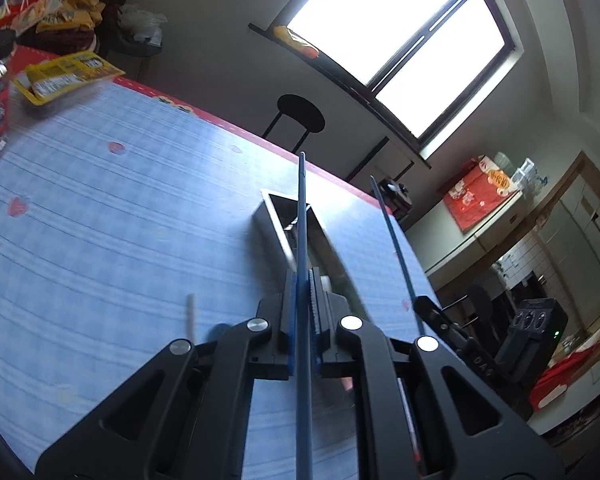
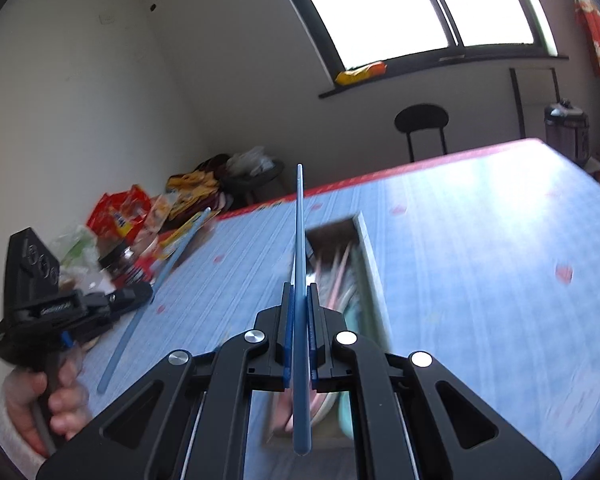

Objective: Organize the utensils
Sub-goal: 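Carry both dark blue chopsticks over the steel tray, then open both grippers to drop the chopsticks into the tray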

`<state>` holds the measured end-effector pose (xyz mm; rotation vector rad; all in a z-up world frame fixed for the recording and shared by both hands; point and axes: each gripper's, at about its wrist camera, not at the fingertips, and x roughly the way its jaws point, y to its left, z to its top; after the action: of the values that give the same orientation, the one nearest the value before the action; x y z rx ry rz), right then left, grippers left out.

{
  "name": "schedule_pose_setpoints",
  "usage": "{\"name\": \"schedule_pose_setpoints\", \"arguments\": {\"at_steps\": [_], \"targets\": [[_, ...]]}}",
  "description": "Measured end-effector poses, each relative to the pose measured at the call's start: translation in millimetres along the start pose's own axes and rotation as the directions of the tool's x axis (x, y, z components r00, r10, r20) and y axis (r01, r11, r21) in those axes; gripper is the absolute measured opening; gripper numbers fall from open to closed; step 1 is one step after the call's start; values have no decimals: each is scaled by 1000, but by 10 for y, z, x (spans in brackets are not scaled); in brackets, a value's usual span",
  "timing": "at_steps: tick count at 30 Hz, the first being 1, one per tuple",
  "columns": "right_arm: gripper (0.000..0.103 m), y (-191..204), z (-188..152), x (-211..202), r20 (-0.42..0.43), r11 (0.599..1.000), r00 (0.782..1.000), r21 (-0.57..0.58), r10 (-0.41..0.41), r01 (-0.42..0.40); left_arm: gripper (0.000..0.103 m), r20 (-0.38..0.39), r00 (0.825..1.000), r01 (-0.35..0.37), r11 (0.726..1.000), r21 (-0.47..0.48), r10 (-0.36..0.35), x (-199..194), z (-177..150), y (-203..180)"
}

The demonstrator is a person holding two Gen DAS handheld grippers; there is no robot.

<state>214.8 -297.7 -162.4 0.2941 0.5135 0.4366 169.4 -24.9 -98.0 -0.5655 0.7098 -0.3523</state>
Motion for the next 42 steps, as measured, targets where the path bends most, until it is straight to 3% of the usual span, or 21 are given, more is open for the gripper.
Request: {"name": "schedule_pose_setpoints", "arguments": {"at_steps": [3,7,11,20,37,40,41,42], "targets": [[6,-109,-3,89,22,999,1000,38,21,-22,10,15,999,41,996,-80,-40,254,-89,-125],[7,-231,-115,169,-19,995,998,84,58,-57,10,-25,996,78,980,-181,-84,616,-231,-155],[7,-316,-131,200,-36,993,998,109,58,-54,10,-67,994,71,976,-206,-86,935,-279,-229],[7,-417,-211,378,-92,989,995,149,28,-14,10,-64,997,30,973,-230,-46,1252,-311,-269],[7,-410,-251,501,-132,989,991,145,5,14,9,-86,996,-40,977,-210,22,1444,-304,-232],[9,-402,-246,504,-133,990,991,143,3,16,22,-92,995,-44,979,-201,26,1450,-285,-267],[17,-381,-237,493,-127,990,992,143,7,11,25,-92,996,-42,978,-203,24,1434,-265,-276],[34,-368,-230,476,-118,990,993,141,10,6,32,-90,996,-35,979,-202,17,1413,-245,-281]]}}
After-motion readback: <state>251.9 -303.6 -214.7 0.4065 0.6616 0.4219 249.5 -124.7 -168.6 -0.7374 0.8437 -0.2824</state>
